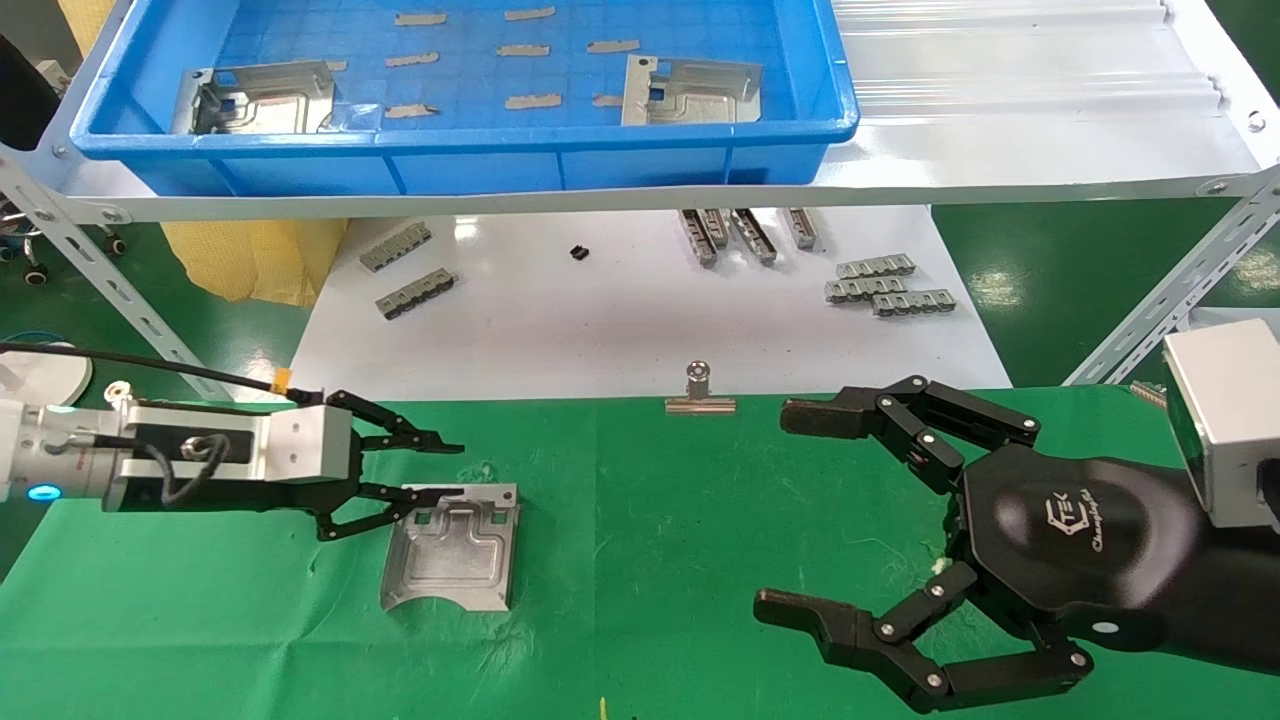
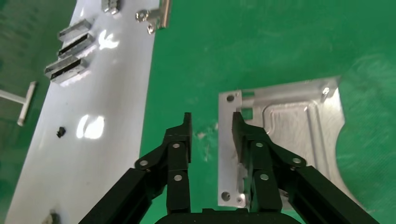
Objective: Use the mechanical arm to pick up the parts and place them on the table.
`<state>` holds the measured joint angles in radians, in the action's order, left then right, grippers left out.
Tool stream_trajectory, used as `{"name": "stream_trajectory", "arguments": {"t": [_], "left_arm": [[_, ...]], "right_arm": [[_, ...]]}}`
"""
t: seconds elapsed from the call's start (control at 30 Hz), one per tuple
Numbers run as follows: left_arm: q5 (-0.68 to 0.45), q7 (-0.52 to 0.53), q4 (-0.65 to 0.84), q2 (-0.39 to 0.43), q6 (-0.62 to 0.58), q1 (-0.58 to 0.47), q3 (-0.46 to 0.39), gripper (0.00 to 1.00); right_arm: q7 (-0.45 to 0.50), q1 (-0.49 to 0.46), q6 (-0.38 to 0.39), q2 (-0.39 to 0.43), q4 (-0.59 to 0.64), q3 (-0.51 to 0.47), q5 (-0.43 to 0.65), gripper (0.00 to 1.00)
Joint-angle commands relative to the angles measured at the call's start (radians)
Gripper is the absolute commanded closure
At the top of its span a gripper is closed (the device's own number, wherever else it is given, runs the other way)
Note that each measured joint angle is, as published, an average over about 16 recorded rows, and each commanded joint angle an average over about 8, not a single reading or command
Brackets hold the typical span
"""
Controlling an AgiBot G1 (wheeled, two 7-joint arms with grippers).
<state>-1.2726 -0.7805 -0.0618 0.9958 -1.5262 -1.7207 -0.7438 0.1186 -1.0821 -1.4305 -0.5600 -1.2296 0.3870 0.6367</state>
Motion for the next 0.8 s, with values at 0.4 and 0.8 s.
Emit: {"name": "stream_trajectory", "arguments": {"t": [0.4, 0.8], "left_arm": [[0.084, 0.159, 0.104, -0.024, -0.071, 0.025, 0.055, 0.00], [0.111, 0.200, -0.004, -0.049, -0.062, 0.066, 0.080, 0.00]], "right_arm": [[0.000, 0.000, 0.000, 0.000, 0.000, 0.000, 0.000, 0.00], [0.000, 0.000, 0.000, 0.000, 0.000, 0.000, 0.000, 0.00]]}}
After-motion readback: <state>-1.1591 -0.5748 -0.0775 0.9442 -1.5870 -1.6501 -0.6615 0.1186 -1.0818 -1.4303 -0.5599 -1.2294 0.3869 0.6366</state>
